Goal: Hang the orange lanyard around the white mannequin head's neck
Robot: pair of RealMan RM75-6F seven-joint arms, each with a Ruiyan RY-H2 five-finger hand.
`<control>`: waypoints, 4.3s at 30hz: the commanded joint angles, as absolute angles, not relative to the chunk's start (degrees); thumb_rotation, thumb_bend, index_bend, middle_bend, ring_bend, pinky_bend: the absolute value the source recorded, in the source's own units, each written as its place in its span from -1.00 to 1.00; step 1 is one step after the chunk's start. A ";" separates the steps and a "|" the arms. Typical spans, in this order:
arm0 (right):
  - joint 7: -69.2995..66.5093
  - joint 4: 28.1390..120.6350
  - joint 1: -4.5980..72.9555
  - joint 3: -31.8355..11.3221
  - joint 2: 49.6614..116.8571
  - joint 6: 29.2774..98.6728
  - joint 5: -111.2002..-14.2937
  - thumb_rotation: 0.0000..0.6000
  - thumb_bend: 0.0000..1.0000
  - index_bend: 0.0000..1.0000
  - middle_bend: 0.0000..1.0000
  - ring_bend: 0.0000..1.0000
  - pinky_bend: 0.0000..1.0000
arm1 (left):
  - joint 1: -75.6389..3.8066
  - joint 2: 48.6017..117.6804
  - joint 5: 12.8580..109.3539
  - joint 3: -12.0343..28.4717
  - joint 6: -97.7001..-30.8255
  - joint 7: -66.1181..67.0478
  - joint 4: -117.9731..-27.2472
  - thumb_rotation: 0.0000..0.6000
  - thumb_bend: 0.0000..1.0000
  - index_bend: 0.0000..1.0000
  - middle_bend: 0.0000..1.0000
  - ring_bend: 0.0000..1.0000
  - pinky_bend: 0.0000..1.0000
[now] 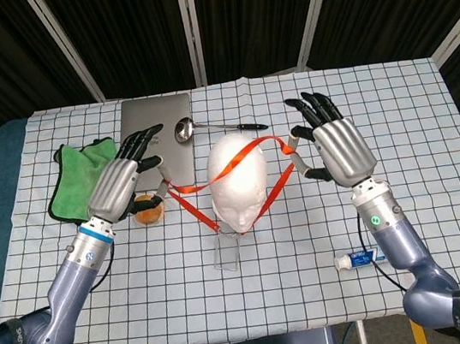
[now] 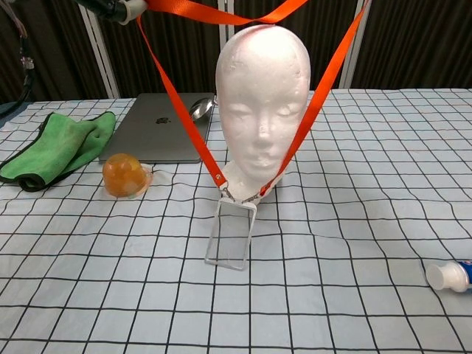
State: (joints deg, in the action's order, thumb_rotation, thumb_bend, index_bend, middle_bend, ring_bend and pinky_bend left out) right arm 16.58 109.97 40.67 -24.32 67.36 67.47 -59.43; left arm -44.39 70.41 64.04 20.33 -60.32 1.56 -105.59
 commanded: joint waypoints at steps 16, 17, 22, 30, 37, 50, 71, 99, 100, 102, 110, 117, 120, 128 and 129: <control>28.02 94.95 51.39 -24.76 72.30 61.51 -43.64 1.00 -0.68 -0.92 -0.98 -1.00 -1.00 | -53.53 74.04 42.09 23.22 -54.56 13.01 -94.37 1.00 -0.96 -1.00 -1.00 -1.00 -1.00; 28.60 94.14 51.65 -24.43 72.62 61.61 -43.37 1.00 -0.72 -0.98 -1.00 -1.00 -1.00 | -53.78 74.32 41.06 23.29 -54.58 13.18 -93.97 1.00 -1.00 -1.00 -1.00 -1.00 -1.00; 28.89 90.96 51.89 -23.19 73.98 62.06 -43.34 1.00 -0.73 -1.00 -1.00 -1.00 -1.00 | -53.82 75.90 40.80 23.50 -54.67 11.18 -91.17 1.00 -1.00 -1.00 -1.00 -1.00 -1.00; 26.36 91.55 49.59 -22.33 71.91 63.51 -45.39 1.00 -0.47 -1.00 -1.00 -1.00 -1.00 | -51.38 74.76 46.99 22.81 -55.54 6.63 -90.67 1.00 -1.00 -1.00 -1.00 -1.00 -1.00; 22.38 98.30 42.72 -18.61 64.05 65.43 -51.47 1.00 0.18 -1.00 -1.00 -1.00 -1.00 | -45.40 70.73 56.50 18.18 -60.84 5.32 -93.20 1.00 -1.00 -1.00 -1.00 -1.00 -1.00; 9.80 100.43 25.29 -5.39 57.45 76.49 -74.09 1.00 0.22 -0.88 -1.00 -1.00 -1.00 | -34.68 63.11 80.79 0.92 -61.03 -3.65 -98.71 1.00 0.08 -1.00 -1.00 -1.00 -1.00; 3.08 94.15 10.12 2.56 60.85 90.91 -87.45 1.00 -1.00 -1.00 -1.00 -1.00 -1.00 | -33.55 73.16 85.56 -6.45 -52.53 11.09 -101.57 1.00 1.00 -1.00 -1.00 -1.00 -1.00; 3.17 95.33 7.60 -0.07 60.30 89.62 -89.01 1.00 -1.00 -1.00 -1.00 -1.00 -1.00 | -41.93 90.37 68.52 1.76 -43.53 22.19 -93.28 1.00 1.00 -1.00 -1.00 -1.00 -1.00; 2.82 95.36 7.57 -0.10 60.32 89.44 -89.01 1.00 -1.00 -1.00 -1.00 -1.00 -1.00 | -42.12 90.63 68.00 1.64 -43.45 22.73 -93.19 1.00 1.00 -1.00 -1.00 -1.00 -1.00; 2.48 95.35 7.54 -0.12 60.35 89.18 -88.96 1.00 -1.00 -1.00 -1.00 -1.00 -1.00 | -42.29 90.83 67.33 1.50 -43.31 23.17 -93.24 1.00 1.00 -1.00 -1.00 -1.00 -1.00; 2.26 95.54 7.22 -0.26 60.52 88.85 -89.88 1.00 -1.00 -1.00 -1.00 -1.00 -1.00 | -43.62 90.35 62.84 -0.34 -41.99 26.37 -96.03 1.00 1.00 -1.00 -1.00 -1.00 -1.00; 2.65 95.69 6.90 -0.45 60.69 88.78 -90.61 1.00 -1.00 -1.00 -1.00 -1.00 -1.00 | -45.70 88.51 57.31 -2.60 -41.65 31.08 -100.84 1.00 1.00 -1.00 -1.00 -1.00 -1.00; 2.70 95.76 6.74 -0.64 60.71 88.95 -90.79 1.00 -1.00 -1.00 -1.00 -1.00 -1.00 | -46.66 88.20 55.19 -2.99 -42.17 32.64 -102.16 1.00 1.00 -1.00 -1.00 -1.00 -1.00; 2.41 95.63 6.46 -1.15 60.67 88.86 -90.89 1.00 -1.00 -1.00 -1.00 -1.00 -1.00 | -49.01 87.04 51.07 -5.08 -43.26 35.83 -105.15 1.00 1.00 -1.00 -1.00 -1.00 -1.00; 2.41 95.64 6.44 -1.20 60.68 88.84 -90.93 1.00 -1.00 -1.00 -1.00 -1.00 -1.00 | -49.20 86.93 50.83 -5.25 -43.38 35.93 -105.48 1.00 1.00 -1.00 -1.00 -1.00 -1.00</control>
State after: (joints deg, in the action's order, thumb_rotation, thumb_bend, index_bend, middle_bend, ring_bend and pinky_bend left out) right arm 2.41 95.64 6.44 -1.21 60.68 88.85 -90.92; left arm -48.91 87.15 51.16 -4.97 -43.20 35.68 -105.16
